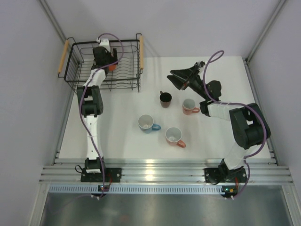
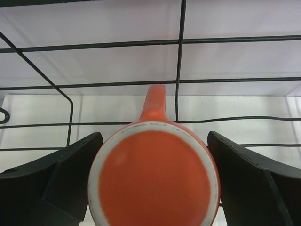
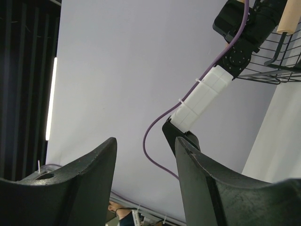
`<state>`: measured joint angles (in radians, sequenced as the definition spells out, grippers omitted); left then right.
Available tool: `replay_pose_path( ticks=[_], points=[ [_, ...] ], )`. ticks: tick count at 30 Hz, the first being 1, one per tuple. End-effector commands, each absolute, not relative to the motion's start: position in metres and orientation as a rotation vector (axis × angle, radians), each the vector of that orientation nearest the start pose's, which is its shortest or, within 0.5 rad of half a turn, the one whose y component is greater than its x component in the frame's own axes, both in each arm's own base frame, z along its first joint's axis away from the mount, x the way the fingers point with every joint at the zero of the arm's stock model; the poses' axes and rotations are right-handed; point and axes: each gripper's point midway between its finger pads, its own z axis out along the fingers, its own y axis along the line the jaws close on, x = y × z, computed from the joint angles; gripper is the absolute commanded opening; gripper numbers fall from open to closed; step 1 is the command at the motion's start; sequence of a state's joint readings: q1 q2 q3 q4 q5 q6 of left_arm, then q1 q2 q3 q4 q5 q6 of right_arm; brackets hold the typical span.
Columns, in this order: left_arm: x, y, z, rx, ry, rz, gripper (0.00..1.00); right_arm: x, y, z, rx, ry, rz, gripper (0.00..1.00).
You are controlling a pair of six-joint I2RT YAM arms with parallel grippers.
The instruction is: Load the cups into the dish rack
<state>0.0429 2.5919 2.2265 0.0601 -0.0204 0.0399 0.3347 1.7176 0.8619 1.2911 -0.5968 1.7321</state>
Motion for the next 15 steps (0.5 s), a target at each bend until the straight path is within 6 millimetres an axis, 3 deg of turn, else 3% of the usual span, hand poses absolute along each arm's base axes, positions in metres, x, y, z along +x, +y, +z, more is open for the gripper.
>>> replay_pose_path(
  ticks=[1,7,15],
  points=[
    [0.724,0.046,0.160,-0.042,1.755,0.093,0.99,0.315,0.243,0.398,-0.026,1.068,2.084,0.54],
    [0.721,0.052,0.189,-0.080,1.709,0.111,0.99,0.313,0.242,0.397,-0.022,1.068,2.081,0.54],
    [0.704,0.062,0.243,-0.130,1.604,0.136,0.99,0.303,0.239,0.403,-0.041,1.051,2.069,0.54]
  ],
)
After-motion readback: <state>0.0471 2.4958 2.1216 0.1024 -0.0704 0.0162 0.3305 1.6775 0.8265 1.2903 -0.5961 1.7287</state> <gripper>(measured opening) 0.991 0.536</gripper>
